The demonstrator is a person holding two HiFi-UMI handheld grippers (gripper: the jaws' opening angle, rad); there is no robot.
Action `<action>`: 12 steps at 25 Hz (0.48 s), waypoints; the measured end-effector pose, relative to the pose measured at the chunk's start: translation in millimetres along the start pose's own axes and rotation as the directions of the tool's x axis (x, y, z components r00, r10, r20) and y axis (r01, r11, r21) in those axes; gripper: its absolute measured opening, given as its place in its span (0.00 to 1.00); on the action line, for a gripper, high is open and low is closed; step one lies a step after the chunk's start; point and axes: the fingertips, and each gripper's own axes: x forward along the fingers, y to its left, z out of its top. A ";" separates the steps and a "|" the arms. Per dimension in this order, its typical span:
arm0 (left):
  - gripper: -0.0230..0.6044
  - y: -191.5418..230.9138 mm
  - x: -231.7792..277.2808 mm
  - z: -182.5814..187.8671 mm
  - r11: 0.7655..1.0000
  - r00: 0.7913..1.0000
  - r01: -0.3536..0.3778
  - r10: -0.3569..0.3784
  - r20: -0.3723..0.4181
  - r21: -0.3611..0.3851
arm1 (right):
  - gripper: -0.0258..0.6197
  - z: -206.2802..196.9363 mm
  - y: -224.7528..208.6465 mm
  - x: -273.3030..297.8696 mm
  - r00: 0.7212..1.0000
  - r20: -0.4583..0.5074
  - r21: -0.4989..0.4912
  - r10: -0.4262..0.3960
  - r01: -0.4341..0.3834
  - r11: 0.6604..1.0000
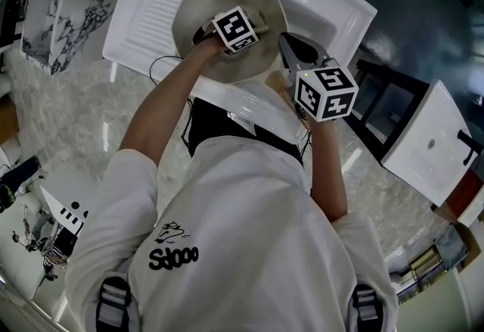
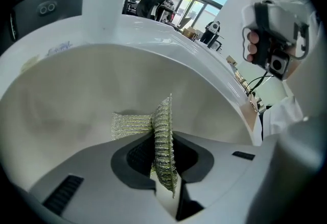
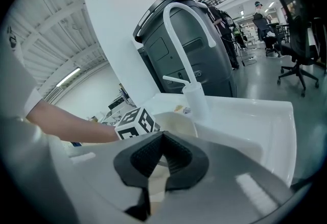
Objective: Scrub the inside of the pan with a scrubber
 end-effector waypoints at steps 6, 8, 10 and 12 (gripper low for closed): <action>0.14 19.5 -8.4 -7.6 0.998 0.998 -0.052 0.051 -0.032 -0.024 | 0.05 5.0 -0.2 4.0 1.000 -0.006 0.003 -0.007 0.007 1.000; 0.14 24.0 -12.0 -13.4 0.998 0.998 -0.047 0.046 -0.049 -0.036 | 0.05 8.5 0.6 6.0 1.000 -0.005 0.001 -0.012 0.012 1.000; 0.14 28.1 -16.8 -20.2 0.998 0.996 -0.049 0.046 -0.075 -0.039 | 0.05 12.5 3.0 7.8 1.000 -0.006 0.001 -0.018 0.018 1.000; 0.14 28.9 -20.6 -30.5 0.998 0.993 -0.054 0.050 -0.107 -0.036 | 0.05 14.9 9.3 7.5 1.000 -0.013 -0.002 -0.021 0.021 1.000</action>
